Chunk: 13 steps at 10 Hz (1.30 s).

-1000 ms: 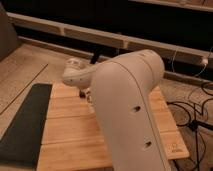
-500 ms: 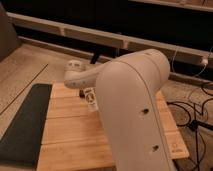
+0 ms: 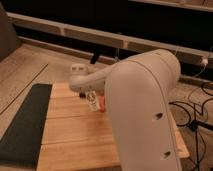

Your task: Stand the bottle upright

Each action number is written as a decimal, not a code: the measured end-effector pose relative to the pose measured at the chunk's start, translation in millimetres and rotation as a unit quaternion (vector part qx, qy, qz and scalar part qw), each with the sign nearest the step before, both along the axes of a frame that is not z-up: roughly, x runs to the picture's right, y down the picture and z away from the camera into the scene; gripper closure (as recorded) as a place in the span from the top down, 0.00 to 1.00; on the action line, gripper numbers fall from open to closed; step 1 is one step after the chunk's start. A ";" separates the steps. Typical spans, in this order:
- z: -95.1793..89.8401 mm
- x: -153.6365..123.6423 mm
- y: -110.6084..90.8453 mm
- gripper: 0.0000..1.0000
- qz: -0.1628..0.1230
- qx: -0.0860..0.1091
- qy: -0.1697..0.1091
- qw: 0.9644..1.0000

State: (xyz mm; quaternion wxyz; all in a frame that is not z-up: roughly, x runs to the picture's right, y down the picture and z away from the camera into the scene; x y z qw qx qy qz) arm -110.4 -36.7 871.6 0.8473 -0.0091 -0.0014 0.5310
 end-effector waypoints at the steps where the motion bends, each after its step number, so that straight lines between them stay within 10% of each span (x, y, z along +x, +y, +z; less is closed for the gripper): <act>1: -0.2 -3.8 -1.0 0.00 -0.007 0.008 -0.013 1.000; 9: -2.8 -19.9 -13.3 0.00 -0.026 0.044 -0.058 0.997; 13: -3.0 -26.3 -46.9 0.00 -0.003 0.096 -0.086 0.992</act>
